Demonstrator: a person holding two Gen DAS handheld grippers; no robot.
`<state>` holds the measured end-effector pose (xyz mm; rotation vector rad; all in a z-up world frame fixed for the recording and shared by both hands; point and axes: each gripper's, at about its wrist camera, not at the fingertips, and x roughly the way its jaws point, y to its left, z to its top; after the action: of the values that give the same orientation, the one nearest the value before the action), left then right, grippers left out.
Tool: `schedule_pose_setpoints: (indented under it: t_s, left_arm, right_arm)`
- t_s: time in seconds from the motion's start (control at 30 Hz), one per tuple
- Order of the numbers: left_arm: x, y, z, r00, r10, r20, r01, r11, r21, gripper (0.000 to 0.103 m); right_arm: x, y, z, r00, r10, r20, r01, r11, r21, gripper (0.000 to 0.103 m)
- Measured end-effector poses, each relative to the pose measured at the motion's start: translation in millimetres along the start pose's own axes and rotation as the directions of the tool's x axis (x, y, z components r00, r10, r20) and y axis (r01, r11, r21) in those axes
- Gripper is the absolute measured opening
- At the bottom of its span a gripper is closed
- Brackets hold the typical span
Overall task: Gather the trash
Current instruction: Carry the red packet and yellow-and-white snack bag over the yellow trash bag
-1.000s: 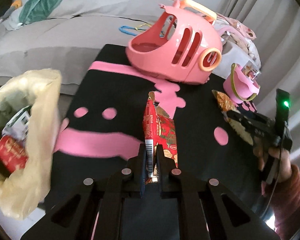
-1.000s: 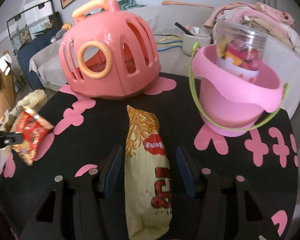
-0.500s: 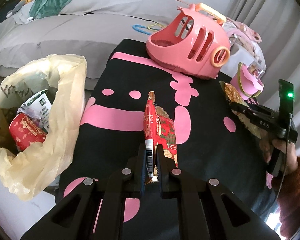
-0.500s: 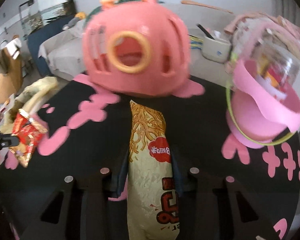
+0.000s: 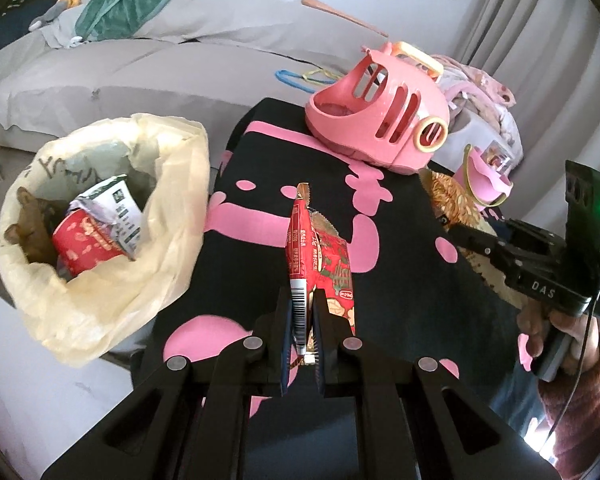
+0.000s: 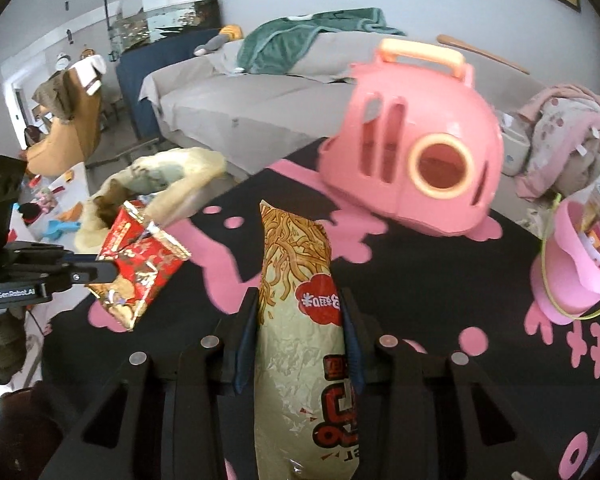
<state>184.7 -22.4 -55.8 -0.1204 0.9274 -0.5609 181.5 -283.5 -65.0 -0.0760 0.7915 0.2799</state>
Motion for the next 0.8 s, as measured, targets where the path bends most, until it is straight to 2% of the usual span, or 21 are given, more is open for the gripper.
schedule_pose_setpoints:
  t_s: [0.43,0.67,0.8]
  left_arm:
    - [-44.2,-3.6,-17.2,0.997,0.018,0.069,-0.02,0.999,0.029,0.009]
    - [-78.0,5.1,-14.9,0.989,0.035,0.141,-0.038,0.999,0.023,0.009]
    - [-101.5,16.3,-8.0,0.979,0.06,0.197,-0.063,0.998,0.007,0.009]
  right_arm:
    - [-18.7,49.1,-9.1,0.997,0.078,0.017,-0.078,0.997,-0.016,0.035]
    - [-36.3,70.9,6.0,0.995,0.081,0.064,-0.078,0.995,-0.062,0.035]
    - [-46.7,88.6,21.0,0.991,0.084,0.107,-0.073,0.992,-0.103,0.035]
